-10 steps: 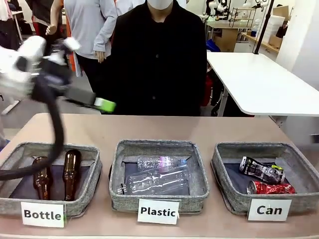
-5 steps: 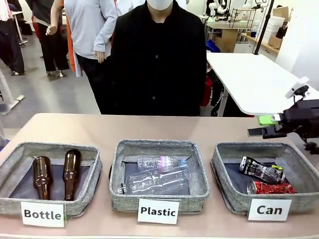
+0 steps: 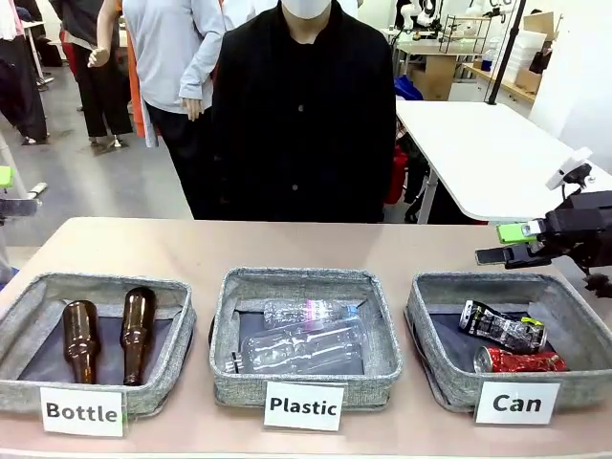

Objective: Sort the can waste into the basket.
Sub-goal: Pick up the can waste from the table and place it in the right Fabric basket.

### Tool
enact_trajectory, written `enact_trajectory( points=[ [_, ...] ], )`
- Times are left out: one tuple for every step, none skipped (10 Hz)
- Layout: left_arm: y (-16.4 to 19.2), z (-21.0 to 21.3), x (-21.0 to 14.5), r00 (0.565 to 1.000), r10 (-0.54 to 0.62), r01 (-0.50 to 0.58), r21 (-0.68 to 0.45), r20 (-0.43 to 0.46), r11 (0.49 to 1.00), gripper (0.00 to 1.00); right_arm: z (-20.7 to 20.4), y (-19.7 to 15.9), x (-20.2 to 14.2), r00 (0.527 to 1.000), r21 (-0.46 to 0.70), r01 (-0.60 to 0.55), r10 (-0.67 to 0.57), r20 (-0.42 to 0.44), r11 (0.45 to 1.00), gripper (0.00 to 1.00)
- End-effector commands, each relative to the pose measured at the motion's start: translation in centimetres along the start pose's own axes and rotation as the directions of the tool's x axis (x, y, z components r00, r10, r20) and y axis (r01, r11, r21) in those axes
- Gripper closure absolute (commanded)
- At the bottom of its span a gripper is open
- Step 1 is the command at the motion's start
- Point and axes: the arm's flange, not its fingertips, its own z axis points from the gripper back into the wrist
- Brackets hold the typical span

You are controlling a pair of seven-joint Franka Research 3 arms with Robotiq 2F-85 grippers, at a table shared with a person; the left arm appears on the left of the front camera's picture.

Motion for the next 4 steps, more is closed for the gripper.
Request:
enact_trajectory(
  points=[
    [-0.05, 0.68, 0.15, 1.0, 0.005, -0.005, 0.008, 0.024, 1.0, 0.0, 0.34, 0.16, -0.22, 1.0, 0.007, -0.025, 0.025, -0.006, 1.0, 0.0],
    [-0.05, 0.68, 0.15, 1.0, 0.005, -0.005, 0.008, 0.024, 1.0, 0.0, 0.34, 0.16, -0.22, 1.0, 0.007, -0.025, 0.025, -0.006, 1.0, 0.0],
    [-0.05, 0.68, 0.15, 1.0, 0.005, -0.005, 0.008, 0.024, 1.0, 0.0, 0.34, 0.16, -0.22, 1.0, 0.007, -0.025, 0.025, -0.006, 1.0, 0.0],
    [-0.05, 0.68, 0.15, 1.0, 0.005, -0.005, 0.008, 0.024, 1.0, 0.0, 0.34, 0.16, -0.22, 1.0, 0.007, -0.025, 0.025, -0.006, 1.0, 0.0]
  ],
)
